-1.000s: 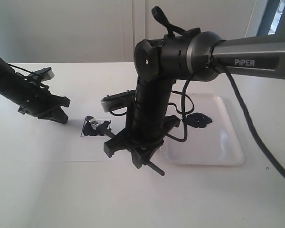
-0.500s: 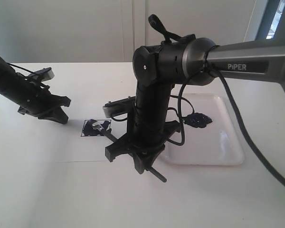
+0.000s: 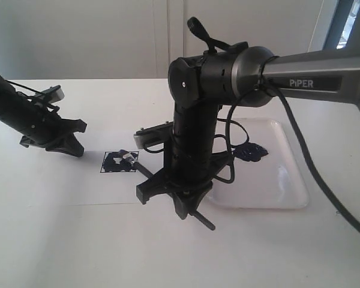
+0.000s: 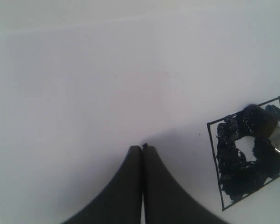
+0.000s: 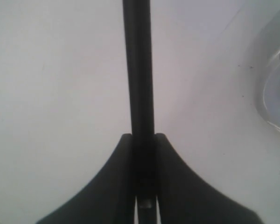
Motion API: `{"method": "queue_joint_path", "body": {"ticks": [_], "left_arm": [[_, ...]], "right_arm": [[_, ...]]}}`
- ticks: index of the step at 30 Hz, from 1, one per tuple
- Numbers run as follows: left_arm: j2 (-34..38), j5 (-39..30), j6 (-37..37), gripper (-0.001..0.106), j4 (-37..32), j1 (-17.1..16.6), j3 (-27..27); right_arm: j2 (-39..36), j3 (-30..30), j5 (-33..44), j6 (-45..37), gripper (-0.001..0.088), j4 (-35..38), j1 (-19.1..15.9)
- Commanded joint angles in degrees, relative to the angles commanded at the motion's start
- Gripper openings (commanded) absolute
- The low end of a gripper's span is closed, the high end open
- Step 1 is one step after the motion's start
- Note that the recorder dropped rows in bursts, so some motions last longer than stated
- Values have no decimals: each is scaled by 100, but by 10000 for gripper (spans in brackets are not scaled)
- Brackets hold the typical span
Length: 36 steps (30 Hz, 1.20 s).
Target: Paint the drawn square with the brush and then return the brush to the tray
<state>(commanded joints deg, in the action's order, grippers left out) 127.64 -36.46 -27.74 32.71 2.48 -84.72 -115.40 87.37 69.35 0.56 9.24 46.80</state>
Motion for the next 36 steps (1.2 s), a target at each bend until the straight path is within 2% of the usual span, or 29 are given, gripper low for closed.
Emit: {"method": "queue_joint_path", "body": {"ticks": [21, 27, 35, 36], "left_arm": [[-1, 57, -52, 0, 13, 0, 0], [-1, 68, -73, 0, 13, 0, 0], [-1, 79, -88, 0, 13, 0, 0], [-1, 79, -88, 0, 13, 0, 0]], "right_arm": [[280, -10, 62, 242, 0, -456, 0], [385, -10, 62, -56, 0, 295, 0], [144, -10, 25, -56, 0, 467, 14], [104, -10, 25, -139, 0, 669, 14]]}}
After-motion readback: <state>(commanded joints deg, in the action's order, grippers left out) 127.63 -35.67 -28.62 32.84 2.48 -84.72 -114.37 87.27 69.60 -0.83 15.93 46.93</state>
